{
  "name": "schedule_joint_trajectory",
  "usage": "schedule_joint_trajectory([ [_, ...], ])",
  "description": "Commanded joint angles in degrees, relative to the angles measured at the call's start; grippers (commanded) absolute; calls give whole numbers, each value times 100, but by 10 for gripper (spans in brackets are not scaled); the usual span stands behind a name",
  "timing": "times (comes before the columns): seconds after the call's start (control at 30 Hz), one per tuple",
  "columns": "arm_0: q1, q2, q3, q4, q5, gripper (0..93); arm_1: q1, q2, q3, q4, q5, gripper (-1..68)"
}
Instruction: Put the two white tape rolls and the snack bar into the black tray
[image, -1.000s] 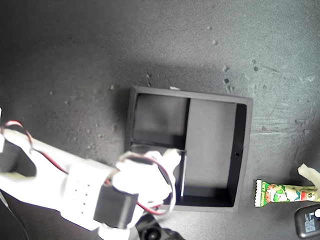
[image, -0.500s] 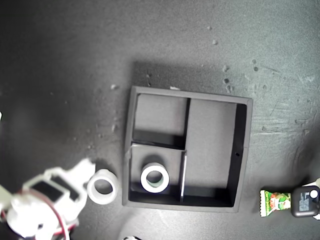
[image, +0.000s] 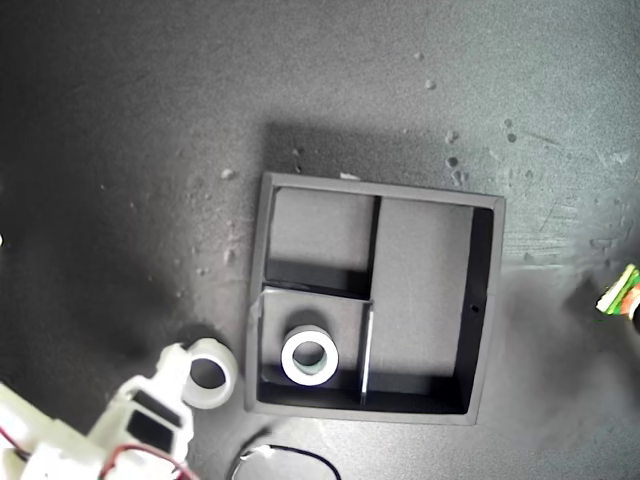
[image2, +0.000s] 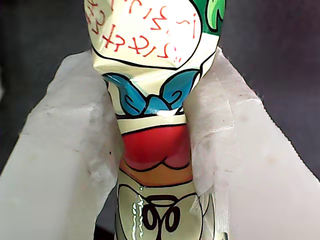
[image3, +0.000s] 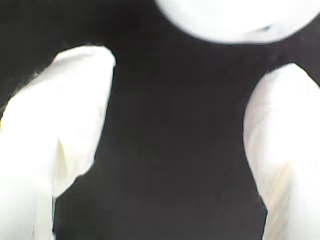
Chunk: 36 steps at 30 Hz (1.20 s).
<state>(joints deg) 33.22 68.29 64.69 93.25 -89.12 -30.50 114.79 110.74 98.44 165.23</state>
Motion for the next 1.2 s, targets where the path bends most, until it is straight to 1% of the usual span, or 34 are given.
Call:
schedule_joint_trajectory([
  [0.0,-53,-334,-527,-44,185,204,1846,132,-624,-158,-4245,-2],
  [0.07,-53,-615,-756,-44,220,204,2575,141,-756,-791,-6003,-3],
  [0.1,-53,-738,-870,-44,229,204,2839,114,-923,-1160,-6943,-4],
  [0.17,-9,-905,-1028,-26,176,204,3287,88,-1371,-1354,-7893,-4],
  [0.27,97,-1011,-1169,-26,70,203,3735,88,-2145,-1529,-9325,-4],
  [0.33,149,-1107,-1292,-26,35,199,3797,88,-2610,-1758,-10345,-4],
  [0.43,255,-1389,-1767,149,-149,192,3551,0,-3226,-1898,-11610,-4],
  [0.53,457,-2224,-3507,1187,-439,188,3129,-141,-3551,-1898,-12419,-4],
  [0.67,554,-1793,-3155,1178,-615,182,2514,-800,-3876,-1872,-13104,-4],
  [0.8,712,-1406,-2936,1178,-800,177,2109,-1942,-4465,-1538,-13271,-5],
  [0.9,853,-1310,-2927,1169,-853,177,1969,-2751,-5019,-1292,-13280,-5],
  [1.0,949,-1784,-3727,1169,-624,178,1934,-3217,-5326,-1222,-13236,-5],
  [1.17,826,-2725,-4605,1169,-387,178,1951,-3428,-5265,-1371,-13192,-5],
])
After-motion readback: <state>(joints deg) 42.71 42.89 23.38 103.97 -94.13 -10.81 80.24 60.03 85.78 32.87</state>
